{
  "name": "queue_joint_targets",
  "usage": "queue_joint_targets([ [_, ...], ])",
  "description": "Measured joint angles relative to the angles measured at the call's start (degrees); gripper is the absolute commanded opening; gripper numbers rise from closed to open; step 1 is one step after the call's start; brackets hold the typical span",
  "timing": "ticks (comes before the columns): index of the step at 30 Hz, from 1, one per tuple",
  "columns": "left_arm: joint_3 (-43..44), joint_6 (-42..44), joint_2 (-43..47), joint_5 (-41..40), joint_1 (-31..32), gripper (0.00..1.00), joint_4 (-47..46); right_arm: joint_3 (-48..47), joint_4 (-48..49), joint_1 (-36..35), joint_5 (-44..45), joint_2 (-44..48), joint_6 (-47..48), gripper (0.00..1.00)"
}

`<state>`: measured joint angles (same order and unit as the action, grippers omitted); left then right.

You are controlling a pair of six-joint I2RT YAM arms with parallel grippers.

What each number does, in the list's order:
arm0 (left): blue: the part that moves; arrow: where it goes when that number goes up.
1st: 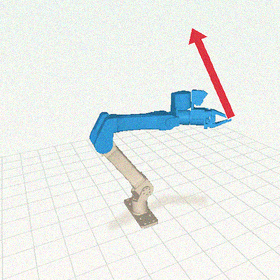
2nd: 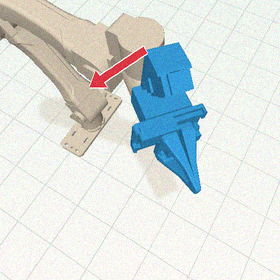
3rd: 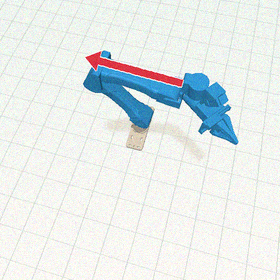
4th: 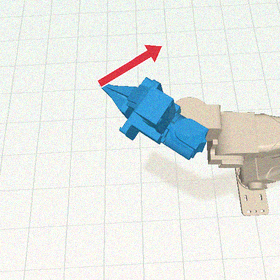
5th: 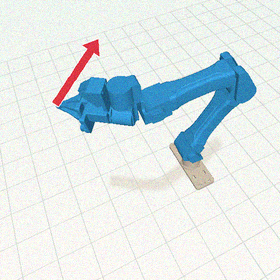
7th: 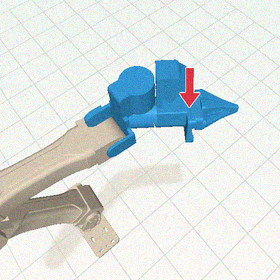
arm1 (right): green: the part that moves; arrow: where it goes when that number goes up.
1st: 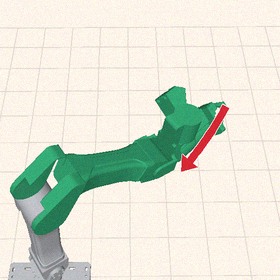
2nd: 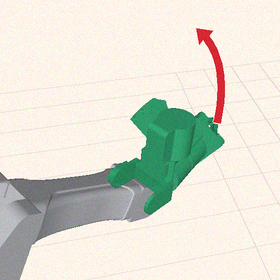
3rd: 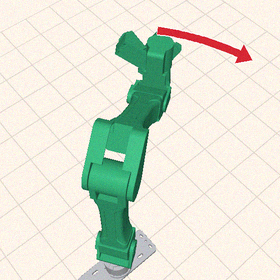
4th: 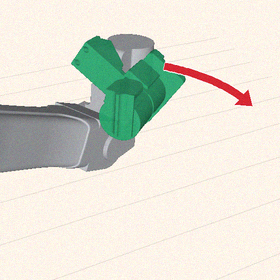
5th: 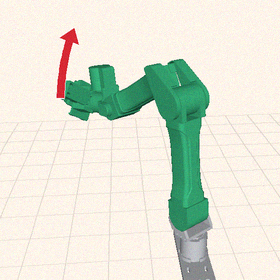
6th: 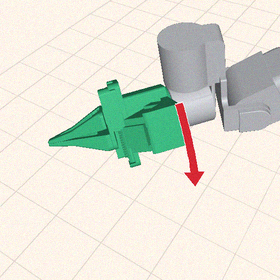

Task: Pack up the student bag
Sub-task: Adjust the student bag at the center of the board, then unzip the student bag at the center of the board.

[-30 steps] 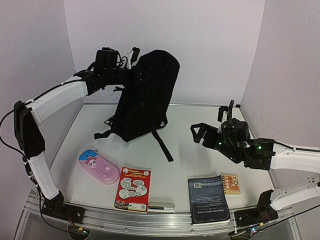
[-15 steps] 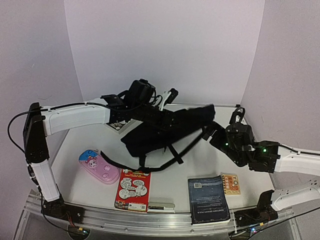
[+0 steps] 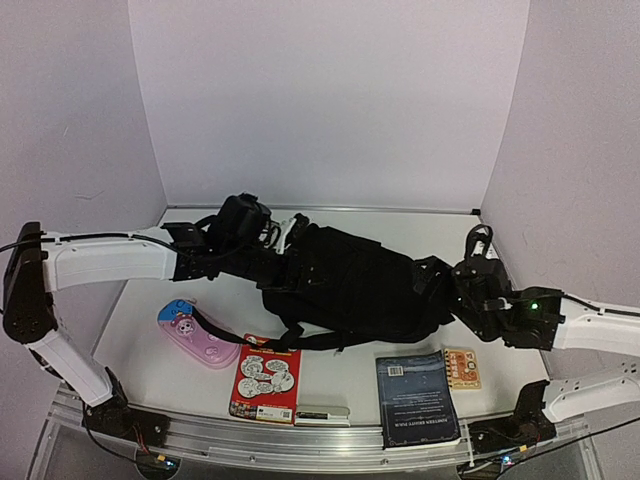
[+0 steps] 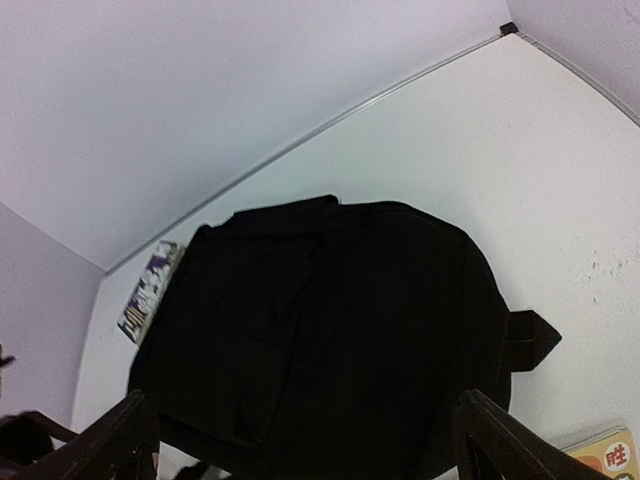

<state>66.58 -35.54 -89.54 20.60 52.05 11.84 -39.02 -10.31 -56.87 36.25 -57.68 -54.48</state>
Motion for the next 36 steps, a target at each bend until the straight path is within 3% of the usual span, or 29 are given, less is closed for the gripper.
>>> queue_joint_targets([
  [5, -8.0, -9.2, 3.0, -4.2, -6.0, 0.77, -1.8, -3.1, -0.4, 0.0, -8.1, -9.0, 5.0, 0.8],
  [10, -15.3, -15.6, 2.9, -5.3, -10.0, 0.74, -3.1, -4.7, 1.1, 0.0, -17.7, -16.7, 6.7, 0.71],
  [16, -15.8, -18.9, 1.5, -5.2, -10.0, 0.71, -7.7, -4.6, 6.5, 0.0, -28.9, -21.8, 6.4, 0.64],
  [23, -15.8, -21.3, -4.0, -5.4, -10.6, 0.7, -10.9, -4.6, 11.0, -0.3, -34.2, -26.8, 5.2, 0.57],
  [29, -15.7, -22.7, -8.0, -5.2, -10.7, 0.48, -13.4, -4.6, 12.9, -1.2, -36.1, -31.8, 3.6, 0.53],
  [36, -15.6, -23.4, -10.3, -4.7, -11.1, 0.29, -16.4, -4.6, 16.1, -1.6, -38.2, -35.4, 2.4, 0.43],
])
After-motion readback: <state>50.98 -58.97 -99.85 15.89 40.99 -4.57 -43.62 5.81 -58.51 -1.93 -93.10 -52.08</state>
